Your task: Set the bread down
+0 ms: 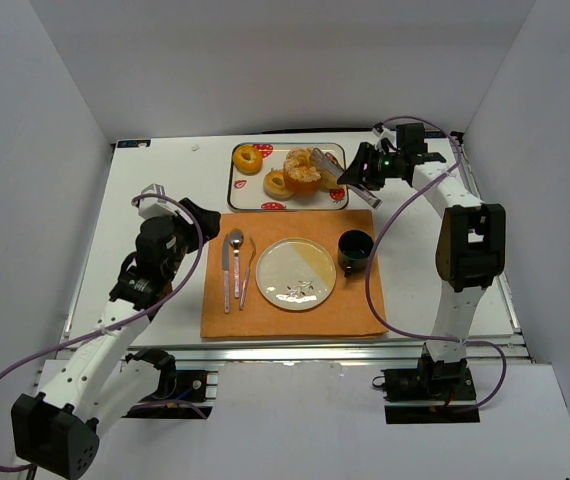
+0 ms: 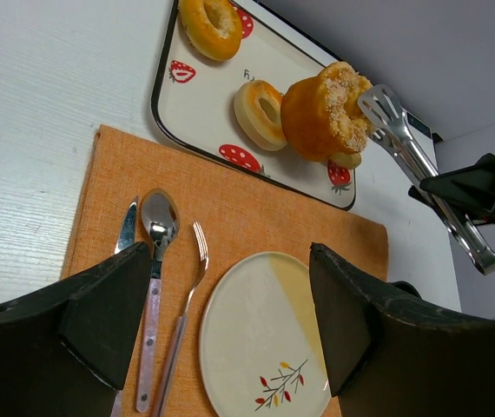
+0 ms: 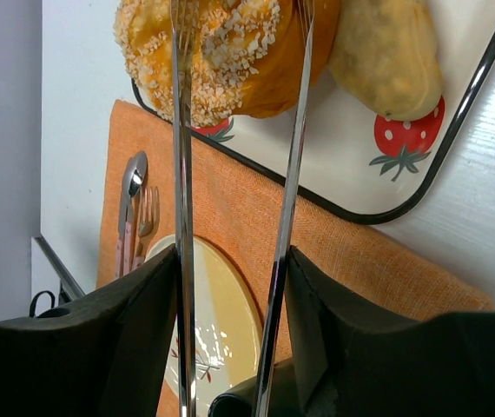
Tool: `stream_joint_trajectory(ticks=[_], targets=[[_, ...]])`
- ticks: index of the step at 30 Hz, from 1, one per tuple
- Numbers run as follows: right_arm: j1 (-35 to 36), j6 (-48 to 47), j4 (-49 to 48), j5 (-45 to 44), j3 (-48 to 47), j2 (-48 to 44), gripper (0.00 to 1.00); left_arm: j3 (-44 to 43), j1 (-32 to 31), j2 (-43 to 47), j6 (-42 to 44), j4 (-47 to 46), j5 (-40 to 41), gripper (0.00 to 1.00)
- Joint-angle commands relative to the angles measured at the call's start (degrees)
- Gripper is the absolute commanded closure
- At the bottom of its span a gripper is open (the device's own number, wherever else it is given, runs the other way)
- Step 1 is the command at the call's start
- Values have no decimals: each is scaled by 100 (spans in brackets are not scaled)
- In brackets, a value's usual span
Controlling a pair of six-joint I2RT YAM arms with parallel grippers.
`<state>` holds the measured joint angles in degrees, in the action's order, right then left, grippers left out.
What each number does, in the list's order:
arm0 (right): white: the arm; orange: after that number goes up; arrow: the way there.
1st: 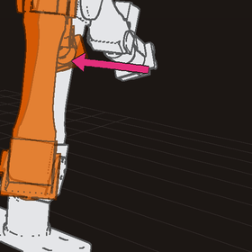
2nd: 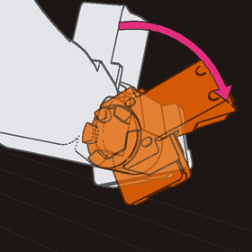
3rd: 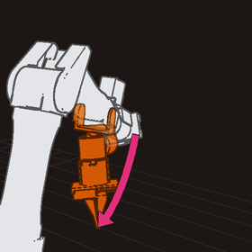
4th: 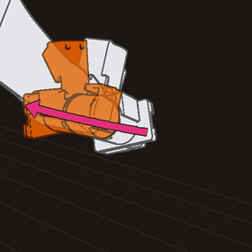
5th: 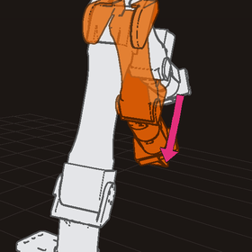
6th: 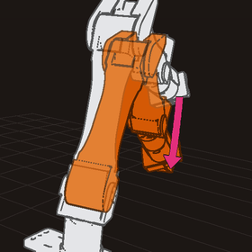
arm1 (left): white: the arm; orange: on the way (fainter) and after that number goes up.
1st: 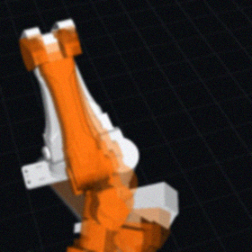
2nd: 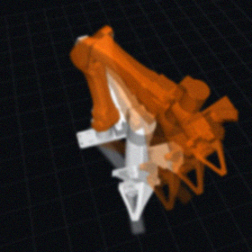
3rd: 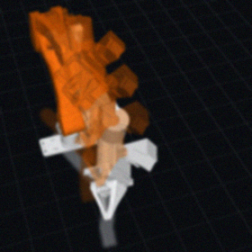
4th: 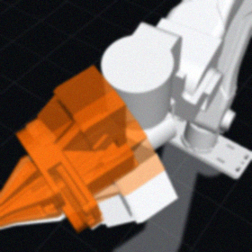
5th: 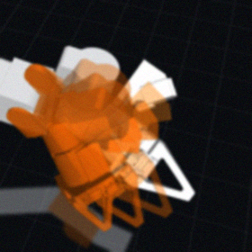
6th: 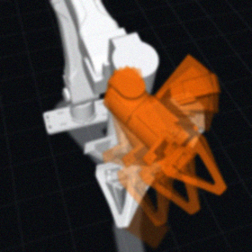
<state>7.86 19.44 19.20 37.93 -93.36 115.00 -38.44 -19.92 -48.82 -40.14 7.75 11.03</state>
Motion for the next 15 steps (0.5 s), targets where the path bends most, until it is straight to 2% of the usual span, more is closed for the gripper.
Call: stream_joint_trajectory(ticks=[1, 5, 8, 11, 12, 14, 15], targets=[[-12, 191, -197, 179, 72, -320, 46, -129, 15, 162, -20, 42, 49, 18], [5, 315, -215, 188, 90, -224, 51, -147, 15, 206, -20, 104, 66, 18], [5, 367, -206, 206, 108, -189, 58, -156, 15, 241, -20, 139, 93, 18], [-30, 534, -320, 363, 195, -215, 73, -156, 15, 276, -55, 131, 93, 18], [-56, 621, -390, 486, 230, -276, 82, -164, 15, 276, -55, 122, 101, 18], [-152, 884, -653, 636, 318, -355, 89, -164, 15, 294, -64, 122, 93, 18], [-188, 982, -768, 802, 327, -425, 98, -173, 15, 294, -64, 113, 101, 18]])
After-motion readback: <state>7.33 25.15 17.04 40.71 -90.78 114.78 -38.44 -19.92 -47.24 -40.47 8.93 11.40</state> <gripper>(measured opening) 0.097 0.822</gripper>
